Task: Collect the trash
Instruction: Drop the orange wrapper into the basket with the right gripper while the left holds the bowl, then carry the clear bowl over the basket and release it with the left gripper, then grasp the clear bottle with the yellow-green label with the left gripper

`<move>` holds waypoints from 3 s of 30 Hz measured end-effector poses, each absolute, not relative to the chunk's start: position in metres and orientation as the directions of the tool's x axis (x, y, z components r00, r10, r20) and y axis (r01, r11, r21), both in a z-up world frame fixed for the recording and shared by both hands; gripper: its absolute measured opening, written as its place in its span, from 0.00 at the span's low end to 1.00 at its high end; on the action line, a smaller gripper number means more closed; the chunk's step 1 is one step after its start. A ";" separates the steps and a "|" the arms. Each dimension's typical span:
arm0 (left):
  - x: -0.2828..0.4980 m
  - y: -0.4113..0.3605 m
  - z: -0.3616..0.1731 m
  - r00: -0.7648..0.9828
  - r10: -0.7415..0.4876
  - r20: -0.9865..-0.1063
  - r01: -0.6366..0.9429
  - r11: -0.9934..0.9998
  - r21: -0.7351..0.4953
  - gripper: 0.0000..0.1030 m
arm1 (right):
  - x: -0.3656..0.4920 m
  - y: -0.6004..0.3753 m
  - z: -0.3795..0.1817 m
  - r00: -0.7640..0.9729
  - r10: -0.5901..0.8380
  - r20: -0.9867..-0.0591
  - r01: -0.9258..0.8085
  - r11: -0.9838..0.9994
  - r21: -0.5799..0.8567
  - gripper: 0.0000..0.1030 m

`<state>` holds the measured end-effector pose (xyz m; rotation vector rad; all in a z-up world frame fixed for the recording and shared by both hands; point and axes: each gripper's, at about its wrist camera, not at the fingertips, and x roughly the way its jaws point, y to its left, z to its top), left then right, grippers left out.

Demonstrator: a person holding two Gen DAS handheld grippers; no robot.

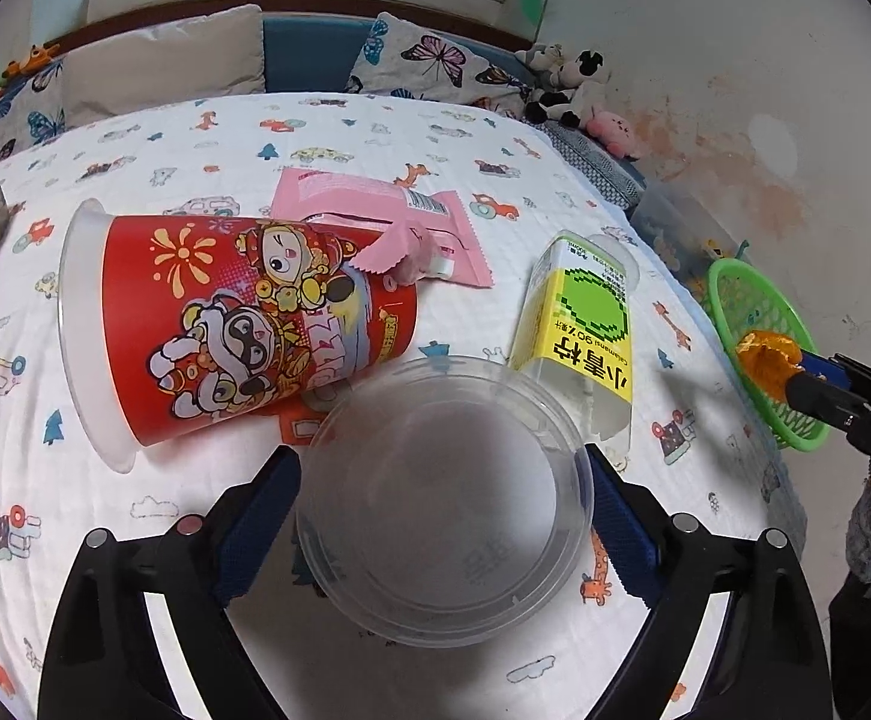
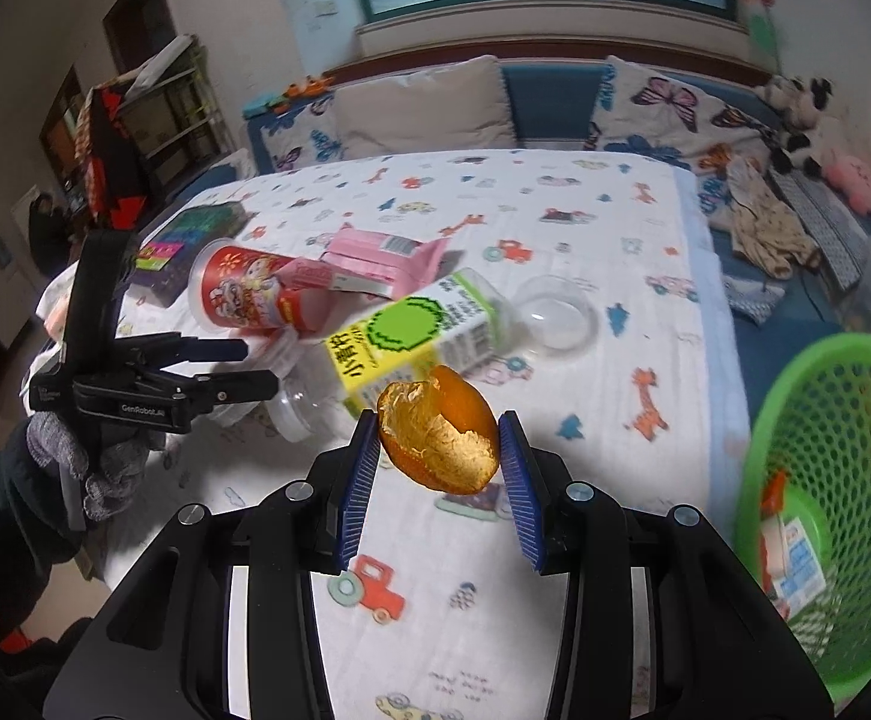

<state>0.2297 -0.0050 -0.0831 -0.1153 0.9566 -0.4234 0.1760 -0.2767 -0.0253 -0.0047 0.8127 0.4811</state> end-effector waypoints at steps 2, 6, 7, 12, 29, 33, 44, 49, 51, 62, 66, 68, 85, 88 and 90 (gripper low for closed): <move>0.229 -0.006 -0.082 0.509 -0.393 -0.765 0.295 0.915 -0.274 0.86 | 0.174 -0.283 -0.024 0.596 0.403 -0.695 -0.397 0.900 0.182 0.40; 0.222 -0.005 -0.078 0.523 -0.391 -0.758 0.295 0.917 -0.269 0.85 | 0.170 -0.298 -0.020 0.619 0.391 -0.681 -0.365 0.911 0.192 0.40; 0.219 -0.004 -0.075 0.530 -0.392 -0.752 0.297 0.916 -0.268 0.85 | 0.168 -0.304 -0.019 0.628 0.383 -0.678 -0.352 0.916 0.192 0.40; 0.205 -0.001 -0.060 0.549 -0.406 -0.730 0.310 0.911 -0.274 0.85 | 0.163 -0.335 -0.019 0.659 0.336 -0.673 -0.272 0.941 0.204 0.40; 0.183 -0.100 0.003 0.541 -0.529 -0.654 0.521 0.821 -0.234 0.85 | 0.142 -0.482 -0.039 0.707 0.085 -0.703 0.113 0.967 0.230 0.42; 0.189 -0.136 0.010 0.520 -0.553 -0.651 0.566 0.794 -0.223 0.85 | 0.139 -0.503 -0.047 0.704 0.060 -0.708 0.160 0.957 0.241 0.45; 0.209 -0.234 0.013 0.453 -0.580 -0.677 0.649 0.735 -0.195 0.85 | 0.118 -0.532 -0.043 0.732 0.046 -0.680 0.194 0.942 0.273 0.46; 0.214 -0.281 0.005 0.415 -0.576 -0.704 0.685 0.708 -0.175 0.85 | 0.104 -0.533 -0.038 0.747 0.033 -0.664 0.192 0.945 0.264 0.46; 0.217 -0.302 -0.001 0.394 -0.574 -0.718 0.692 0.699 -0.179 0.85 | 0.097 -0.533 -0.036 0.755 0.034 -0.655 0.191 0.944 0.269 0.47; 0.221 -0.373 -0.029 0.315 -0.569 -0.760 0.708 0.674 -0.211 0.86 | 0.075 -0.547 -0.033 0.769 0.028 -0.638 0.207 0.934 0.290 0.47; 0.223 -0.383 -0.038 0.297 -0.570 -0.766 0.707 0.670 -0.224 0.86 | 0.071 -0.550 -0.035 0.768 0.024 -0.640 0.214 0.932 0.293 0.47; 0.224 -0.385 -0.040 0.290 -0.575 -0.765 0.707 0.668 -0.233 0.87 | 0.070 -0.551 -0.037 0.765 0.028 -0.643 0.215 0.930 0.297 0.47; 0.200 -0.314 -0.014 0.377 -0.592 -0.712 0.685 0.696 -0.216 0.90 | 0.071 -0.518 -0.026 0.777 0.070 -0.625 0.156 0.941 0.300 0.47; 0.197 -0.290 -0.010 0.403 -0.582 -0.706 0.666 0.715 -0.210 0.90 | 0.074 -0.508 -0.023 0.779 0.082 -0.622 0.137 0.945 0.296 0.47; 0.194 -0.271 -0.008 0.433 -0.571 -0.697 0.652 0.733 -0.196 0.90 | 0.077 -0.501 -0.022 0.779 0.092 -0.621 0.124 0.947 0.297 0.49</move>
